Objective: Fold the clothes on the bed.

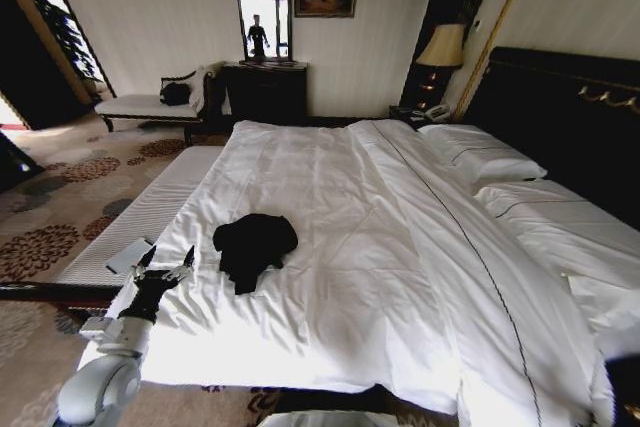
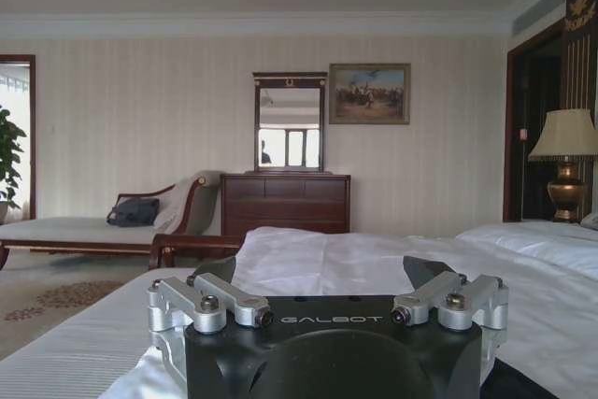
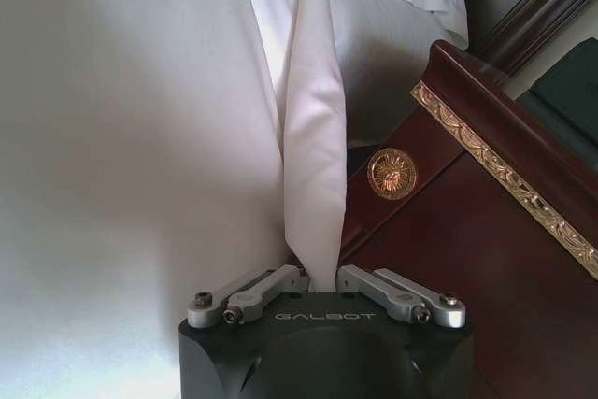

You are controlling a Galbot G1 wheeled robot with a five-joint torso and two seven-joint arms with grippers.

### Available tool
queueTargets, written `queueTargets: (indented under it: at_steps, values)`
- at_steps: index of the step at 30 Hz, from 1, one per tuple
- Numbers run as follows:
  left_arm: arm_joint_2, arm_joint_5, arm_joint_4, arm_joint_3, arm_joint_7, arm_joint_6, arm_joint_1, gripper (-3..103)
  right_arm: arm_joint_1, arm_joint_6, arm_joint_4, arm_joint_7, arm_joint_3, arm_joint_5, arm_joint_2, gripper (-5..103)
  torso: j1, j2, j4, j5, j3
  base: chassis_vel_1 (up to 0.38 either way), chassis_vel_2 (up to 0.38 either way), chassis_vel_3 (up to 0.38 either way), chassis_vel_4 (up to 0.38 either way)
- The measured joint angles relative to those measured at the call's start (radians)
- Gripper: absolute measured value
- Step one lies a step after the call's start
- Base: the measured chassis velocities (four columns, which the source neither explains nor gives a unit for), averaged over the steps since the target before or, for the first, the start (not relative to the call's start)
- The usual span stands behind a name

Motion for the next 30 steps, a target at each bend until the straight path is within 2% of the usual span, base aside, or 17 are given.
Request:
queueTargets:
  at_steps: [5, 6, 8, 9, 12, 14, 18, 20, 24, 25, 28, 29, 30]
  values:
    - [0.001, -0.003, 0.000, -0.003, 0.000, 0.000, 0.001, 100, -0.002, -0.011, 0.012, 0.006, -0.007, 0.002, 0.005, 0, 0.000, 0.000, 0.0003, 0.0001, 0.000, 0.000, 0.000, 0.000, 0.000]
    - [0.001, -0.003, 0.000, -0.003, 0.000, -0.001, 0.002, 100, -0.005, -0.013, 0.016, 0.006, -0.007, 0.004, 0.008, 3, 0.000, 0.000, 0.0003, 0.0001, 0.000, 0.000, 0.000, 0.000, 0.000]
    - [0.000, -0.004, 0.000, -0.003, 0.000, -0.002, 0.006, 100, -0.013, -0.015, 0.030, 0.010, -0.005, 0.014, 0.016, 13, 0.000, 0.000, -0.0002, 0.0009, 0.000, 0.000, 0.000, 0.000, 0.000]
    - [0.000, -0.004, 0.000, -0.003, 0.000, -0.002, 0.006, 100, -0.013, -0.015, 0.030, 0.010, -0.005, 0.014, 0.016, 13, 0.000, 0.000, -0.0002, 0.0009, 0.000, 0.000, 0.000, 0.000, 0.000]
    - [-0.001, -0.003, -0.003, -0.003, 0.000, -0.002, 0.005, 100, -0.040, -0.011, 0.081, 0.013, 0.012, 0.038, 0.032, 29, 0.000, 0.000, -0.0001, 0.0006, 0.000, 0.000, 0.000, 0.000, 0.000]
    - [-0.001, -0.004, -0.004, -0.002, 0.000, -0.002, 0.004, 100, -0.052, -0.002, 0.105, 0.012, 0.021, 0.046, 0.038, 29, 0.000, 0.000, 0.0001, 0.0005, 0.000, 0.000, 0.000, 0.000, 0.000]
    - [-0.004, -0.003, -0.007, 0.001, 0.000, -0.002, 0.006, 100, -0.100, 0.038, 0.208, 0.004, 0.066, 0.053, 0.072, 51, 0.000, 0.000, 0.0006, 0.0003, 0.000, 0.000, 0.000, 0.000, 0.000]
    - [-0.004, -0.003, -0.007, 0.001, 0.000, -0.002, 0.007, 100, -0.110, 0.040, 0.226, 0.003, 0.075, 0.053, 0.080, 51, 0.000, 0.000, 0.0006, 0.0002, 0.000, 0.000, 0.000, 0.000, 0.000]
    - [-0.004, -0.006, -0.006, -0.001, 0.000, -0.002, 0.000, 100, -0.153, 0.068, 0.298, 0.000, 0.115, 0.044, 0.114, 73, 0.000, 0.000, 0.0003, 0.0003, 0.000, 0.000, 0.000, 0.000, 0.000]
    - [-0.004, -0.006, -0.006, -0.001, 0.000, -0.002, 0.000, 100, -0.153, 0.068, 0.298, 0.000, 0.115, 0.044, 0.114, 73, 0.000, 0.000, 0.0003, 0.0003, 0.000, 0.000, 0.000, 0.000, 0.000]
    - [-0.004, -0.009, -0.008, -0.003, 0.000, -0.002, -0.001, 100, -0.185, 0.115, 0.365, -0.004, 0.140, 0.086, 0.129, 84, 0.000, 0.000, 0.0003, 0.0003, 0.000, 0.000, 0.000, 0.000, 0.000]
    - [-0.004, -0.009, -0.008, -0.003, 0.000, -0.002, -0.001, 100, -0.185, 0.115, 0.365, -0.004, 0.140, 0.086, 0.129, 84, 0.000, 0.000, 0.0003, 0.0003, 0.000, 0.000, 0.000, 0.000, 0.000]
    - [-0.004, -0.009, -0.009, -0.004, 0.000, -0.002, 0.001, 100, -0.191, 0.154, 0.384, -0.015, 0.145, 0.110, 0.130, 89, 0.000, 0.000, 0.0003, 0.0002, 0.000, 0.000, 0.000, 0.000, 0.000]
